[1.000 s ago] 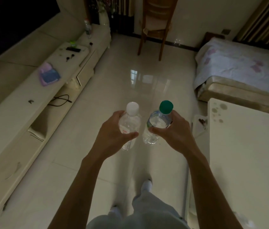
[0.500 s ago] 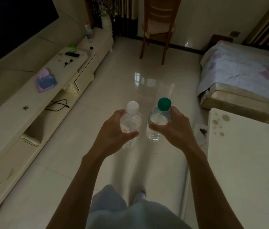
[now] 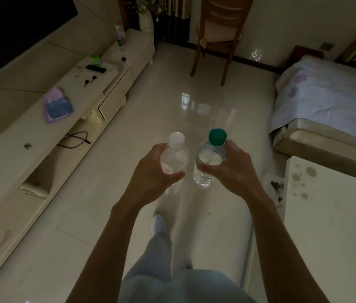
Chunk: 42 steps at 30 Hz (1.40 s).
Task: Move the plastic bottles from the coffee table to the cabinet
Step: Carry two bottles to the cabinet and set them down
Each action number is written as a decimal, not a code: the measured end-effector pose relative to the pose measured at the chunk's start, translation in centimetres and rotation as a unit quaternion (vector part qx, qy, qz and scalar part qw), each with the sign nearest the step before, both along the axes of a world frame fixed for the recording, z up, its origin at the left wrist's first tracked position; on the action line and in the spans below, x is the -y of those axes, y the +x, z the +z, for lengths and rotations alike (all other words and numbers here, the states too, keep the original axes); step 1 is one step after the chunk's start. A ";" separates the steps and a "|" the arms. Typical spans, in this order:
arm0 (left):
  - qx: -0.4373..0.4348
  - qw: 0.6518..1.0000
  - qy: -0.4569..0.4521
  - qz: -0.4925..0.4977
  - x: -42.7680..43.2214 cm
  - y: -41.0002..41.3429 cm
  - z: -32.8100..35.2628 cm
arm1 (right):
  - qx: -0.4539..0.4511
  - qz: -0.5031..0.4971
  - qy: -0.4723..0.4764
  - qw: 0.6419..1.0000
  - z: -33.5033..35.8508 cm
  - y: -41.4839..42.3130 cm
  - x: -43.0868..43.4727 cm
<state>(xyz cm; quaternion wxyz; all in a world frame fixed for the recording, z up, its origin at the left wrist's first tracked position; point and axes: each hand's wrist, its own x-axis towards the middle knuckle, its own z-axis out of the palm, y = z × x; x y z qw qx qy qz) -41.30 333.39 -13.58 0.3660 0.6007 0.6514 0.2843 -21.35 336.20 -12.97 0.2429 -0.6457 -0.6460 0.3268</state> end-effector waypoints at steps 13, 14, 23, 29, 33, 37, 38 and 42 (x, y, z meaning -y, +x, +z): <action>0.001 0.998 0.004 -0.056 -17.8 -5.1 0.6 | 0.007 -0.070 0.010 0.997 2.3 -4.3 -14.0; 0.002 0.998 0.007 -0.060 -18.7 -5.4 0.7 | 0.004 -0.077 0.010 0.997 2.4 -4.6 -14.8; 0.010 0.998 0.008 -0.060 -25.3 -6.1 0.6 | 0.000 -0.088 0.001 0.996 1.8 -6.0 -21.5; 0.012 0.999 -0.002 -0.045 -29.6 -5.7 0.5 | -0.006 -0.067 0.009 0.998 1.4 -5.7 -26.6; 0.001 1.000 -0.011 -0.024 -33.3 -4.9 0.4 | -0.018 -0.041 0.011 0.999 1.0 -4.6 -31.3; -0.016 1.000 -0.010 0.004 -37.5 -3.3 0.6 | -0.034 0.001 0.021 0.999 1.2 -3.4 -36.8; -0.019 1.000 -0.008 0.006 -38.5 -2.8 0.7 | -0.037 0.008 0.022 0.999 1.5 -2.9 -38.2; -0.028 0.999 -0.008 0.042 -42.5 -1.2 1.1 | -0.042 0.040 0.019 0.998 1.6 -0.9 -43.3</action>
